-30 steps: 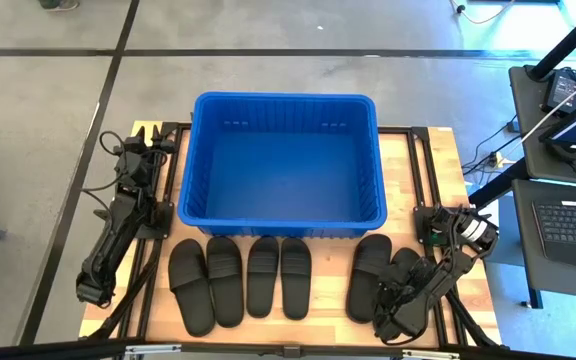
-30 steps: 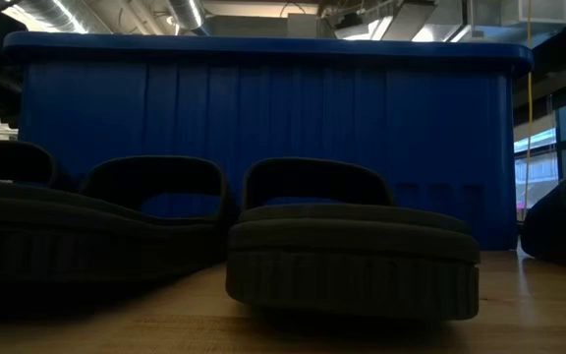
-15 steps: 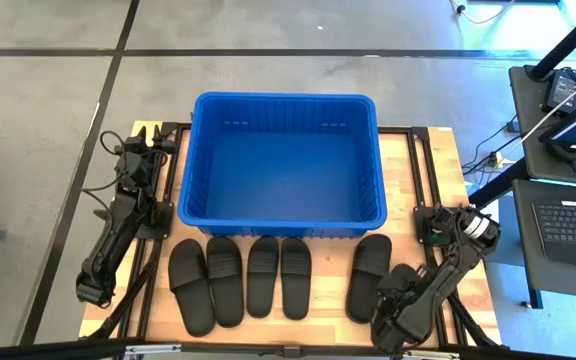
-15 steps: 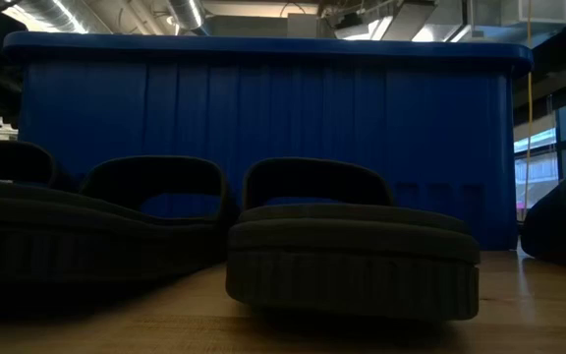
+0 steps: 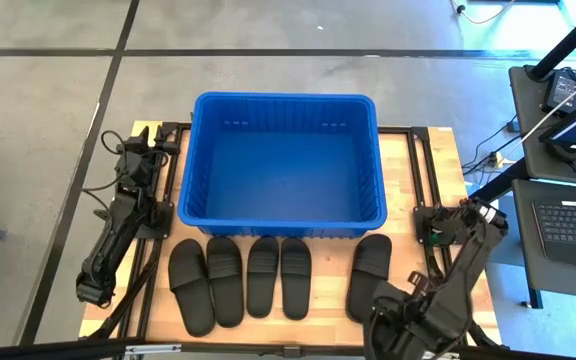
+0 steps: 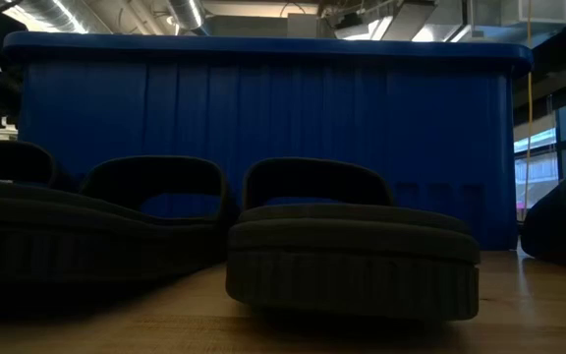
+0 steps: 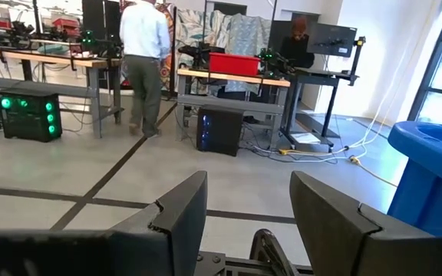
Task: Pick and place slides into bin
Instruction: Put the black slides into the blue organizer bin
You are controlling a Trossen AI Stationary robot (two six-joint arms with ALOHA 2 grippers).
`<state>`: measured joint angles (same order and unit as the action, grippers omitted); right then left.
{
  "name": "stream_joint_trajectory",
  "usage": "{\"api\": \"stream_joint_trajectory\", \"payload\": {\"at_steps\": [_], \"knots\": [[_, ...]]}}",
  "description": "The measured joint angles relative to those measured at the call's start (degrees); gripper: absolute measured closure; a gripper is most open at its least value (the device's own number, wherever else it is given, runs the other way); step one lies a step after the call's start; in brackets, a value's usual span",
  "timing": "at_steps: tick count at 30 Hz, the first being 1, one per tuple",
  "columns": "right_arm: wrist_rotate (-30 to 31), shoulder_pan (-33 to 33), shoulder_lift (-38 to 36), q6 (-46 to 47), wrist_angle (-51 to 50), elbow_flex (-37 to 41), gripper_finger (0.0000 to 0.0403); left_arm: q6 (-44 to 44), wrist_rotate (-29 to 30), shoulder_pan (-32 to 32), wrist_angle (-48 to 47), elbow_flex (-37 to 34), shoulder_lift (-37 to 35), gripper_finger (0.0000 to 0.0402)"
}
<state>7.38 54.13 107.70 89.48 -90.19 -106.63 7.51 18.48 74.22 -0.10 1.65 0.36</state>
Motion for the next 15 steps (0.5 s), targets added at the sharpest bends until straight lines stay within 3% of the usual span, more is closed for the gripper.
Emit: {"api": "stream_joint_trajectory", "payload": {"at_steps": [3,5,8,10,12,15], "knots": [[8.76,-0.50,-0.02,-3.51,0.17,-6.82,0.0386,-0.03,0.00,0.01,-0.02,0.01,0.01,0.0220],[18.12,-1.07,-0.02,-8.51,0.26,-10.90,0.0386,-0.02,0.00,0.02,-0.02,0.00,0.02,0.0220],[34.66,-3.13,-0.02,-21.03,0.29,-16.09,0.0386,-0.09,0.02,0.00,-0.02,0.00,0.02,0.0220],[42.62,-5.34,-0.02,-31.48,0.17,-19.30,0.0386,-0.09,0.01,0.00,-0.01,0.00,0.00,0.0220],[48.21,-8.27,-0.02,-41.54,0.11,-22.60,0.0386,-0.09,0.02,0.00,0.00,0.01,0.02,0.0220],[51.43,-14.27,-0.02,-54.81,0.16,-27.11,0.0386,-0.11,0.02,0.00,0.00,0.02,0.02,0.0220]]}}
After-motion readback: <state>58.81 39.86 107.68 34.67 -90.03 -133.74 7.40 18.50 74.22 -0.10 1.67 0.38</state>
